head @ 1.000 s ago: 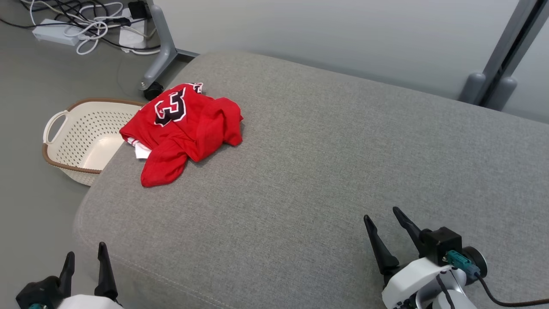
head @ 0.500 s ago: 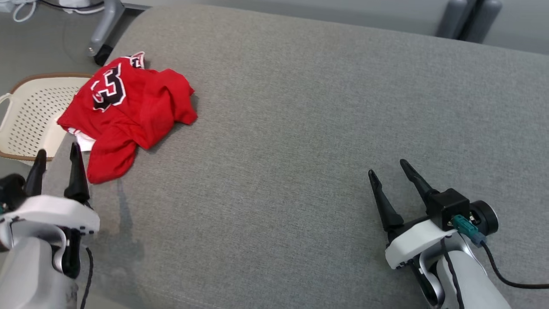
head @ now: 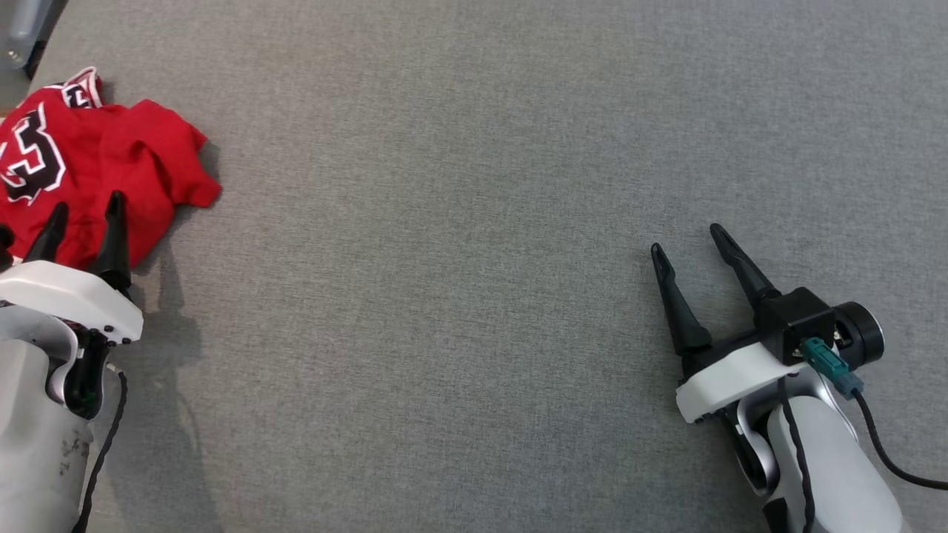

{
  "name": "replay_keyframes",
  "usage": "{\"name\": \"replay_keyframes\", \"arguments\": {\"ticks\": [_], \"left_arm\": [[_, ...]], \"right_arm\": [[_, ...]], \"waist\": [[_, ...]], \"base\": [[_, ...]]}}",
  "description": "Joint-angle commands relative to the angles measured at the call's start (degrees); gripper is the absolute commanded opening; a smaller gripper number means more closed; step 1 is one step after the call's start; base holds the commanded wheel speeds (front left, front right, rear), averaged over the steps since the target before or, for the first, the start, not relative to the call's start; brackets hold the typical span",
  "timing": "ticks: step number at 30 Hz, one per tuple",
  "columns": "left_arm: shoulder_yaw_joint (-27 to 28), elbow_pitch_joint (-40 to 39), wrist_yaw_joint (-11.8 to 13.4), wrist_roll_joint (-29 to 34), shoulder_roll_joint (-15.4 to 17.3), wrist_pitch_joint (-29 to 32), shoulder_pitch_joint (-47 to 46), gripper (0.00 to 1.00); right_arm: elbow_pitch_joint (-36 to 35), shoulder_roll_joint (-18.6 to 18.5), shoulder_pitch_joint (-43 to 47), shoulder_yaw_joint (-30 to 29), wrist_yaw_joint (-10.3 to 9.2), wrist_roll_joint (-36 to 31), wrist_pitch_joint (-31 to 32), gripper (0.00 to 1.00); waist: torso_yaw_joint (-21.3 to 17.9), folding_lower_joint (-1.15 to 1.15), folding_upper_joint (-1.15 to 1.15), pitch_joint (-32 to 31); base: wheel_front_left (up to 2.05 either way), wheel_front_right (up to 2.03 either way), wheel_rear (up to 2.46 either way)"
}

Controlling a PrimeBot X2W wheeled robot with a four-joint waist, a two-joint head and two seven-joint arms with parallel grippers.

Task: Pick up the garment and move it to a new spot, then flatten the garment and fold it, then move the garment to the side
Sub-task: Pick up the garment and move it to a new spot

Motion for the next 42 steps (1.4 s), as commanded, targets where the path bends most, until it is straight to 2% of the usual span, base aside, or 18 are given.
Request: {"name": "replay_keyframes", "arguments": {"ticks": [1, 3, 4, 5, 6, 7, 15, 22, 25, 33, 42], "left_arm": [[-0.27, 0.25, -0.05, -0.61, 0.37, -0.01, -0.81, 1.00], [-1.78, 1.44, -0.05, -1.82, 0.69, -0.47, -1.62, 1.00], [-2.85, 1.76, -0.05, -2.40, 0.72, -0.62, -1.80, 0.78], [-3.63, 2.10, -0.05, -3.05, 0.84, -0.87, -1.95, 0.47], [-4.32, 2.48, -0.05, -3.51, 1.08, -1.12, -2.11, 0.47], [-5.34, 2.84, -0.05, -3.86, 1.12, -1.18, -2.16, 0.00], [-10.54, 3.07, -0.05, -0.09, 4.46, -3.67, -4.62, 0.00], [-10.07, -3.87, 0.36, 7.89, 7.59, -3.70, -6.64, 0.00], [-10.73, -7.32, 0.25, 10.32, 6.67, -3.71, -7.26, 0.00], [-11.82, -16.24, 0.08, 13.11, -0.85, -3.71, -3.08, 0.00], [-17.45, -15.51, -0.03, 12.75, -13.06, -3.73, 0.08, 0.00]], "right_arm": [[0.38, -0.57, 0.17, -0.25, -0.02, -0.21, 0.05, 1.00], [0.31, -0.61, 0.44, -0.55, -0.02, -0.07, 0.05, 1.00], [0.28, -0.64, 0.61, -0.77, -0.02, -0.03, 0.06, 1.00], [0.23, -0.65, 0.73, -0.88, -0.02, 0.09, 0.06, 1.00], [0.20, -0.65, 0.79, -0.98, -0.02, 0.15, 0.06, 1.00], [0.25, -0.65, 0.85, -1.13, -0.02, 0.24, 0.06, 1.00], [0.67, -0.53, 1.31, -1.07, -0.02, 2.29, 0.05, 1.00], [1.29, -0.54, 2.17, 0.36, -0.02, 7.55, 0.04, 1.00], [1.57, -0.52, 2.68, 0.85, -0.02, 9.48, 0.04, 1.00], [1.69, -0.47, 5.08, 0.24, -0.02, 13.62, 0.04, 1.00], [1.68, -0.46, 5.80, -0.18, -0.02, 14.81, 0.03, 1.00]], "waist": [[-0.95, 0.00, 0.00, 0.86], [-1.36, 0.00, 0.00, 1.14], [-1.51, 0.00, 0.00, 1.21], [-1.61, 0.00, 0.00, 1.29], [-1.66, 0.00, 0.00, 1.34], [-1.69, 0.00, 0.00, 1.33], [-0.96, 0.00, 0.00, -1.47], [-1.64, 0.00, 0.00, -6.32], [-2.81, 0.00, 0.00, -8.41], [-7.59, 0.00, 0.00, -12.62], [-13.63, 0.00, 0.00, -12.35]], "base": [[0.00, 0.00, 0.00], [0.00, 0.00, 0.00], [0.00, 0.00, 0.00], [0.00, 0.00, 0.00], [0.00, 0.00, 0.00], [0.00, 0.00, 0.00], [0.00, 0.00, 0.00], [0.00, 0.00, 0.00], [0.00, 0.00, 0.00], [0.00, 0.00, 0.00], [0.00, 0.00, 0.00]]}}
